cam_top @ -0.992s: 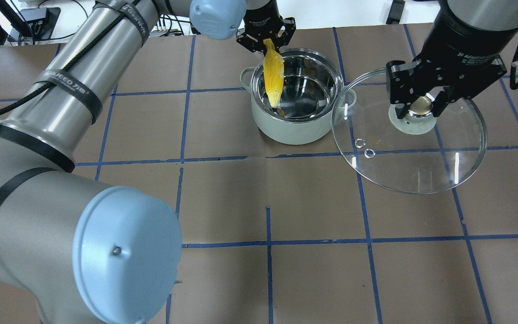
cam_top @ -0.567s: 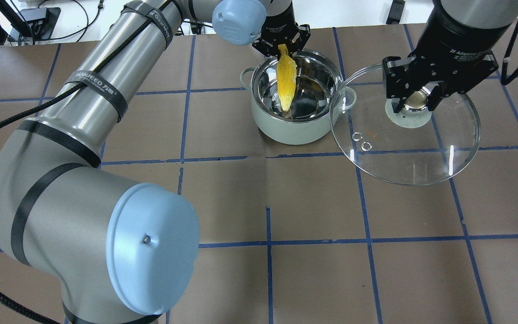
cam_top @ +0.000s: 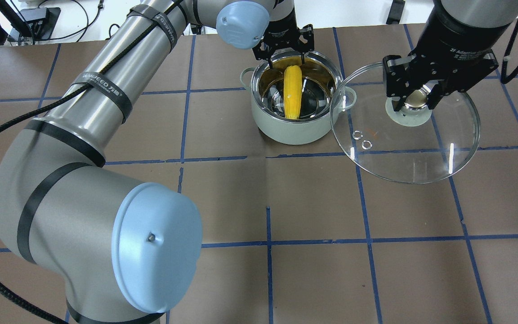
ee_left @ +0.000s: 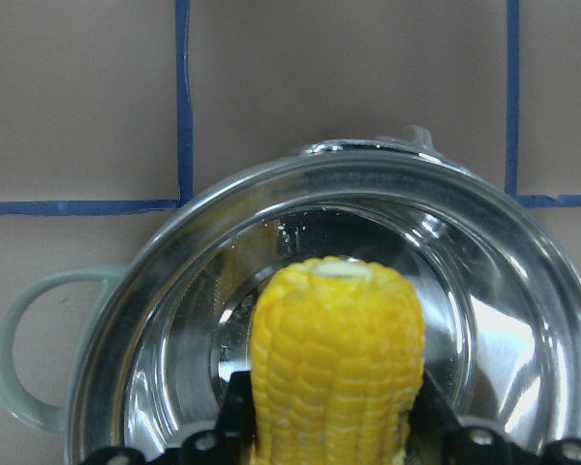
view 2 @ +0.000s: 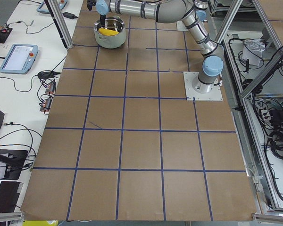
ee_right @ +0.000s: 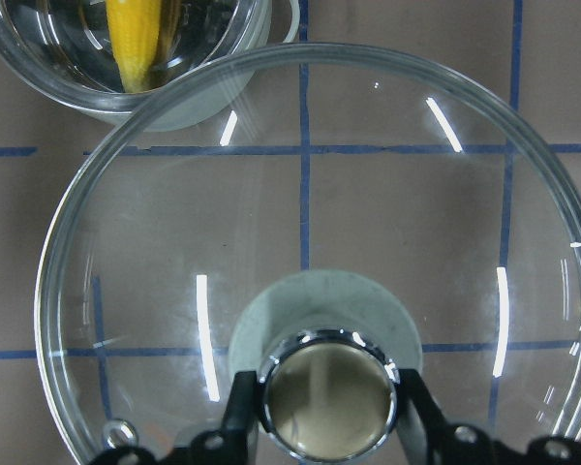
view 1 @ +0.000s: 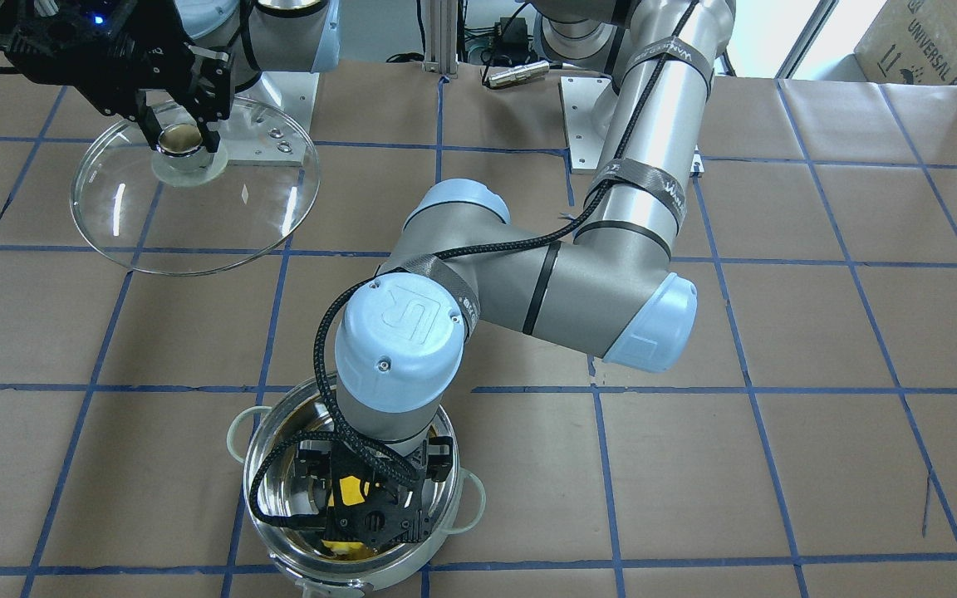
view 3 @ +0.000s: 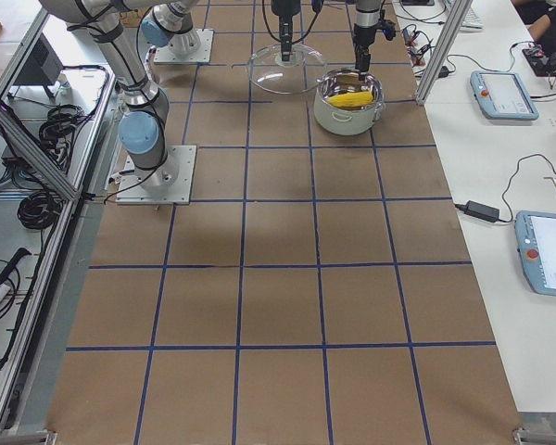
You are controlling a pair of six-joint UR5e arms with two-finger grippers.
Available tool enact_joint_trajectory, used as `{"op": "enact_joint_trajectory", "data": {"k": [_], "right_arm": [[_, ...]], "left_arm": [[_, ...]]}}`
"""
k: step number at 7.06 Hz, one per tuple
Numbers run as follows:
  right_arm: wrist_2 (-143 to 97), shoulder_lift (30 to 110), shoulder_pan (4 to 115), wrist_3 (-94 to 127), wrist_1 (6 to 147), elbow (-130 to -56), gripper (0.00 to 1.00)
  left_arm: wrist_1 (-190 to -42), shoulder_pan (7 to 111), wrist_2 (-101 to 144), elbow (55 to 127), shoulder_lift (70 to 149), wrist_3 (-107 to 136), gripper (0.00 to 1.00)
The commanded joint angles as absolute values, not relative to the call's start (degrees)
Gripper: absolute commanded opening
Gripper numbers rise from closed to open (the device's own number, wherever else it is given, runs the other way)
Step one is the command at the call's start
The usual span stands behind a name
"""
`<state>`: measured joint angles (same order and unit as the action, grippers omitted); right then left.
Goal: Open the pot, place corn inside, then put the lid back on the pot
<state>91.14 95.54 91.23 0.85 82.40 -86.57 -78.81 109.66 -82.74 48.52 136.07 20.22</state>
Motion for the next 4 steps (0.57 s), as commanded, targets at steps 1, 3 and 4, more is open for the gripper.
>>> {"op": "enact_joint_trajectory", "data": {"k": [1,3,4], "right_arm": [[91.1,95.6,91.2,0.9,82.4,-86.5,0.11],[91.1,95.5,91.3,1.1,83.0,-86.1,0.11],[91.1,94.5,91.6,1.2,84.0,-85.6,0.11]], "left_arm": [[-80.6,108.8,-83.8,51.0,133.3,19.3,1.00],[-80.6,105.2,-83.8,61.5,124.9,17.8,1.00],[-80.7,102.3,-84.2,68.5,118.7,13.2,1.00]]}}
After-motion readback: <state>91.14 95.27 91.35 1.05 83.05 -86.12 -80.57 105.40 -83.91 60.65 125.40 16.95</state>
